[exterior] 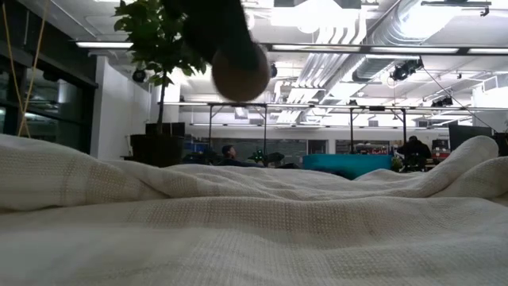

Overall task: Pick and placing Produce into tupperware
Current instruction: Put the brown kiwi into the blue bin

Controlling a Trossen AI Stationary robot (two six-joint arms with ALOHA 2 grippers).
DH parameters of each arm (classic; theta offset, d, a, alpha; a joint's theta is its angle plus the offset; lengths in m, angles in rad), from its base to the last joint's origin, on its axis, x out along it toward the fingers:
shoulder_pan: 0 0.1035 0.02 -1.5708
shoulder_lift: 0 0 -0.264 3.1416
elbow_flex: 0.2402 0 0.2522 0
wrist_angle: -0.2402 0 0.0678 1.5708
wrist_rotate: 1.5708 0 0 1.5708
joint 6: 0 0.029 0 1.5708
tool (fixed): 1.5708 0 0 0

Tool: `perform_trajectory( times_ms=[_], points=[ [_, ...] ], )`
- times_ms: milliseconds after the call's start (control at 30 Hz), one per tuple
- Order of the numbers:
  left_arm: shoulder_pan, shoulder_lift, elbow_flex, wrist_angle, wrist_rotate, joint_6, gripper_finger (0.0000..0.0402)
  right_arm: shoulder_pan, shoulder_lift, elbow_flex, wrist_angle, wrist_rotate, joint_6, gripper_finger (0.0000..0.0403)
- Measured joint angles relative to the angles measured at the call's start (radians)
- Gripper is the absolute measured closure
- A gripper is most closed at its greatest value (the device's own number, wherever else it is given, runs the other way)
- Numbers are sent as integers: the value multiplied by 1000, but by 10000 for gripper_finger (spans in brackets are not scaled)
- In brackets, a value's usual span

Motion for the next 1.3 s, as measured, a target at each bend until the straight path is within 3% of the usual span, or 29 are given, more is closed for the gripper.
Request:
perform_trajectory(
  times_ms=[200, 400, 700, 1000, 1133, 1300],
  points=[
    [0, 0, 103, -60, -90, 41, 110, -80, -89, -48, -100, -8, 97, 295],
    [0, 0, 229, -102, -203, 111, 108, -116, -206, -277, 21, -91, 230, 295],
    [43, 0, 417, -128, -303, 195, 108, -118, -361, -755, 726, -295, 539, 294],
    [129, -2, 499, -138, -307, 273, 107, -173, -397, -1133, 1565, -229, 831, 291],
    [173, -2, 528, -127, -297, 296, 107, -217, -395, -1244, 1757, -227, 914, 255],
    [230, -2, 561, -126, -205, 295, 108, -249, -392, -1261, 1785, -251, 968, 174]
  ],
)
